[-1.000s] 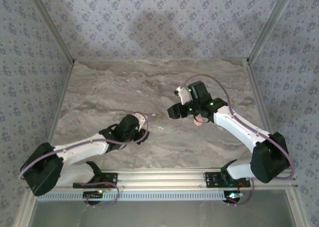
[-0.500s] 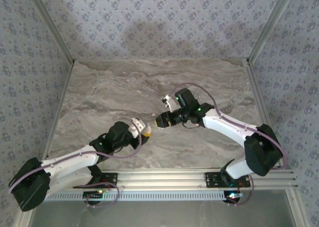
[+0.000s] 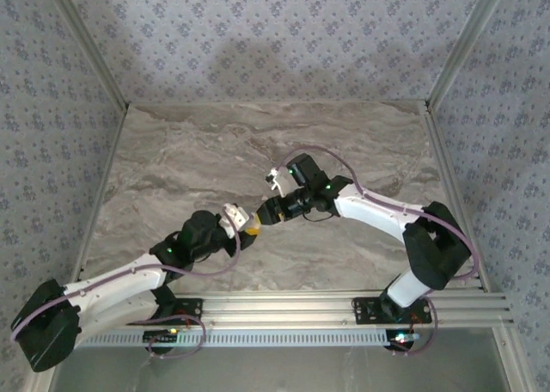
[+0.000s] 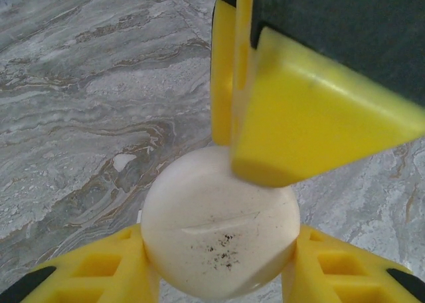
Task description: Insert the wireless bluetooth earbuds into the charging case
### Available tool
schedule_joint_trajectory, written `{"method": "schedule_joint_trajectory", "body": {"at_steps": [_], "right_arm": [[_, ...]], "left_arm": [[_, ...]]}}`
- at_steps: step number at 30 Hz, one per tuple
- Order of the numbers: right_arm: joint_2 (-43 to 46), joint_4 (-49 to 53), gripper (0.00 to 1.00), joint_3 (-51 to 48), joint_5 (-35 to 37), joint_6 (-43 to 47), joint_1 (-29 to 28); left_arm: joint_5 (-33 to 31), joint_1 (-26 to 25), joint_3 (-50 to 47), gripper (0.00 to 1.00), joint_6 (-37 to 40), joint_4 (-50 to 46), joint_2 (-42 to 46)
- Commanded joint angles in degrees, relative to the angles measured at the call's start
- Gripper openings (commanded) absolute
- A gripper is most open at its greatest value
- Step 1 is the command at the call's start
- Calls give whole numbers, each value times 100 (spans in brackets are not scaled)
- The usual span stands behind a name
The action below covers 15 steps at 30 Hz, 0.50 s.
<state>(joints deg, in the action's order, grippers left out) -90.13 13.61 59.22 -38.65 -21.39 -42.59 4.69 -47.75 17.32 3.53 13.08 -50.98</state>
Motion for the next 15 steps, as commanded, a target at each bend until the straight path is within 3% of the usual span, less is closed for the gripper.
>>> {"method": "schedule_joint_trajectory", "body": {"at_steps": [1,11,15], "right_arm": [[-134,33,51,183,-194,26,-55],[-256,-144,43,202,-546,-49,-84],[-238,-223,34,186,-579,-55,-87]], "left_arm": [[76,-9,-17,43,79,124,140],[67,-12,8,43,69,115,220],[50,-9,17,43,78,96,260]]}}
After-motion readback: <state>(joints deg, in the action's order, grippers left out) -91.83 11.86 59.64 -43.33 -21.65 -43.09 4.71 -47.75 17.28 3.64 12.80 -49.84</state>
